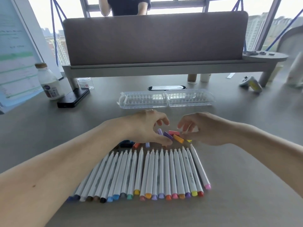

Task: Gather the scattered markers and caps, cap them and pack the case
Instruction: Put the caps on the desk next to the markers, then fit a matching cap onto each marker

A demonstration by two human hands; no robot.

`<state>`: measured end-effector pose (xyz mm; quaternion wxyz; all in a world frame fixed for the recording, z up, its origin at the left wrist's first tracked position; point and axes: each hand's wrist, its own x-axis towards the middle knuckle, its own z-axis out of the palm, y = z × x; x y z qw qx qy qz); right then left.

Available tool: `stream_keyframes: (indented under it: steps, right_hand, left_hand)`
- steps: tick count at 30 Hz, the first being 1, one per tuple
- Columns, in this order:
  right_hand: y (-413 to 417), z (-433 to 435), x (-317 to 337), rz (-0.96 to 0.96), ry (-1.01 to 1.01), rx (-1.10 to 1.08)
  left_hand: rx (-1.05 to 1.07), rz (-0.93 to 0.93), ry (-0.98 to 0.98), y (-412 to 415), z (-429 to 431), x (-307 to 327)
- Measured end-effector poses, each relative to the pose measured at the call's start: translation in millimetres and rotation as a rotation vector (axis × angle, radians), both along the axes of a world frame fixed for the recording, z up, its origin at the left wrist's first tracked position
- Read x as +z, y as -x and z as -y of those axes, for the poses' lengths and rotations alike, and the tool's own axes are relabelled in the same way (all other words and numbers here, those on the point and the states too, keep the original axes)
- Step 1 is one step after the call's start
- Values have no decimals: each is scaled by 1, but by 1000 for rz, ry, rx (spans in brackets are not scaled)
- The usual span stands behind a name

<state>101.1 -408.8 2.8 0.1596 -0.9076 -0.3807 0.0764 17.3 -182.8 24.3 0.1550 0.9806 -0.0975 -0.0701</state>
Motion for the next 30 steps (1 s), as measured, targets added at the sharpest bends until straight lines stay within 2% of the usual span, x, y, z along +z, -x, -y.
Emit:
stream_keyframes:
  steps: [4, 7, 11, 15, 21, 26, 30]
  right_hand:
    - [14, 3, 9, 63, 12, -5]
    - [31, 3, 20, 162, 18, 5]
    - [75, 18, 23, 316, -119, 120]
    - [107, 34, 8, 295, -74, 169]
    - [126, -11, -4, 319, -159, 214]
    - [133, -25, -16, 267, -253, 168]
    - [130, -29, -12, 234, -259, 134]
  left_hand:
    - [36, 97, -16, 4, -10, 9]
    - [39, 131, -104, 17, -26, 15]
    - [-18, 165, -109, 60, -50, 18]
    - [-65, 293, -120, 105, -74, 3]
    - [-17, 470, -19, 130, -110, -22]
    - [67, 429, 7, 150, -141, -28]
    - [269, 281, 72, 154, -157, -35]
